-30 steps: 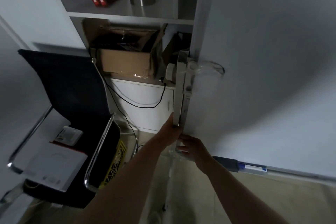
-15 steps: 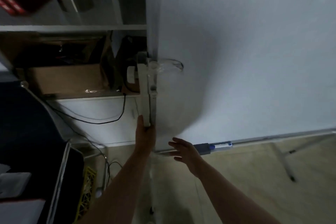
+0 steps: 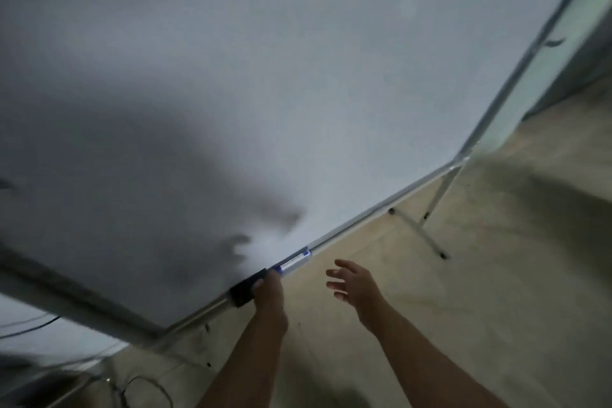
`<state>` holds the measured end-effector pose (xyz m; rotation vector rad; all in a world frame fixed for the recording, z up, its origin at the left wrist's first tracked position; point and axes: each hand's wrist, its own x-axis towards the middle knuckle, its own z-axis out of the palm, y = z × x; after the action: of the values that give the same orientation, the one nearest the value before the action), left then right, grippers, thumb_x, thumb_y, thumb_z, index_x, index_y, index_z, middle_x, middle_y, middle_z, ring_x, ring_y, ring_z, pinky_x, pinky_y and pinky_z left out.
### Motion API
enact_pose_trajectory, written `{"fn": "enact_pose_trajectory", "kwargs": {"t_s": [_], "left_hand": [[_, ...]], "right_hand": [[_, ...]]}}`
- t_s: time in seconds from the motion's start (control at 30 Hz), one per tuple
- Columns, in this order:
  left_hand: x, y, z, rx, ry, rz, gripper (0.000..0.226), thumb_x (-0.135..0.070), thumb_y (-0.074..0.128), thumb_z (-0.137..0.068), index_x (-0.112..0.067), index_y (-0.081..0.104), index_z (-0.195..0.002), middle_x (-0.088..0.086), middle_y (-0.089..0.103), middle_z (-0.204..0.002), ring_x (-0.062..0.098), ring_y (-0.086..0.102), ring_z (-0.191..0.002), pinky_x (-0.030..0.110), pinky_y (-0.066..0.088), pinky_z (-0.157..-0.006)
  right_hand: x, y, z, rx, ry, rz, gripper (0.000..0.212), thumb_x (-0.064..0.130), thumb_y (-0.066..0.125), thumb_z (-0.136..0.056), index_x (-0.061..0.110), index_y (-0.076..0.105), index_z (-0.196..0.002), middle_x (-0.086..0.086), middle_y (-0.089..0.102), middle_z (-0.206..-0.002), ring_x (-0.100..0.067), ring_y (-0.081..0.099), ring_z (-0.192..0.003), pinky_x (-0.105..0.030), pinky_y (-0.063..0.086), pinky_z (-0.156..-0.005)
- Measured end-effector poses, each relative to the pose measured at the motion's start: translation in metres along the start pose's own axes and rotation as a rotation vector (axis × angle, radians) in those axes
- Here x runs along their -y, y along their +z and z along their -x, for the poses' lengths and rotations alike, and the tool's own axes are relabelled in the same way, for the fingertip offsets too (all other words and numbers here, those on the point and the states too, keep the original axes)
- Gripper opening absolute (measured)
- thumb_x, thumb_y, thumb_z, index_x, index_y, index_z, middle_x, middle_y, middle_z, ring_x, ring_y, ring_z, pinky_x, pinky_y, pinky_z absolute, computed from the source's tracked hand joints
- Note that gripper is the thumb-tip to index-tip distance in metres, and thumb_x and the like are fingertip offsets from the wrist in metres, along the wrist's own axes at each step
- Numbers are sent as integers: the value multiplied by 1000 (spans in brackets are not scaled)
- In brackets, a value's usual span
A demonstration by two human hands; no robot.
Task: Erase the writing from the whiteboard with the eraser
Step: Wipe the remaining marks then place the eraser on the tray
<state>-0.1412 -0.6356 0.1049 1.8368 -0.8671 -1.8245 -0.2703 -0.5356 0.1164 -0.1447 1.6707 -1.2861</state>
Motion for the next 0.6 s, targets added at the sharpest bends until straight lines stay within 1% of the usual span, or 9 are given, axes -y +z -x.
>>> {"fn": "enact_pose_trajectory", "kwargs": {"t_s": [0.07,0.13,0.2,0.23,0.3,0.37,0.47,0.53,0.6], "left_hand": [[3,50,19,64,19,-24,8,-19,48,-93,-13,51,-89,10,48,-90,23,46,-80,31,35,-73],[13,98,31,91,24,-37,12,-22,58,-80,-15,51,-74,11,49,-84,23,44,-68,31,35,-70],[23,137,42,94,29,-42,17,-27,56,-60,-14,51,-70,7,48,-75,24,45,-72,33,34,-73],[25,147,48,98,32,-52,18,-27,55,-60,-13,50,-70,5,46,-71,24,44,-74,33,34,-73],[24,176,68,125,24,-44,13,-20,55,-78,-10,49,-72,5,42,-69,24,42,-69,30,33,-67],[25,195,75,152,24,-52,17,-9,44,-92,-11,49,-75,5,39,-68,21,37,-59,27,28,-57],[28,227,75,169,15,-70,17,-6,41,-95,-9,51,-82,6,41,-68,19,40,-56,25,30,-54],[27,244,77,176,-5,-32,8,-7,44,-94,-7,52,-94,8,45,-74,18,47,-63,25,35,-57],[24,259,76,182,-50,1,8,-12,48,-92,-7,52,-96,8,49,-80,19,52,-70,25,39,-61]], "right_hand": [[8,-51,-3,-54,-8,-23,27,5,46,-95,12,56,-120,-7,69,-98,-22,64,-80,-30,45,-69],[15,-103,-5,-99,-21,-45,26,6,47,-96,12,56,-119,-8,69,-100,-22,63,-82,-30,46,-70],[19,-146,-6,-136,-20,-67,26,7,47,-96,12,56,-121,-9,70,-102,-23,63,-85,-31,47,-73],[20,-157,-7,-148,-20,-74,26,8,47,-97,12,56,-121,-8,70,-102,-23,64,-85,-31,48,-73],[22,-186,-8,-180,-22,-90,26,8,47,-96,13,57,-121,-7,71,-101,-21,65,-83,-31,48,-74],[23,-203,-9,-197,-21,-102,26,8,47,-96,13,57,-120,-7,71,-100,-21,64,-82,-31,48,-74],[26,-225,-13,-216,-22,-114,26,10,44,-97,13,56,-120,-7,70,-100,-21,63,-82,-31,47,-74],[29,-234,-16,-226,-23,-110,26,9,44,-97,13,55,-120,-8,70,-100,-21,63,-82,-31,47,-75],[35,-242,-22,-222,-24,-87,25,10,44,-98,13,55,-120,-10,70,-105,-21,63,-85,-34,49,-79]]}}
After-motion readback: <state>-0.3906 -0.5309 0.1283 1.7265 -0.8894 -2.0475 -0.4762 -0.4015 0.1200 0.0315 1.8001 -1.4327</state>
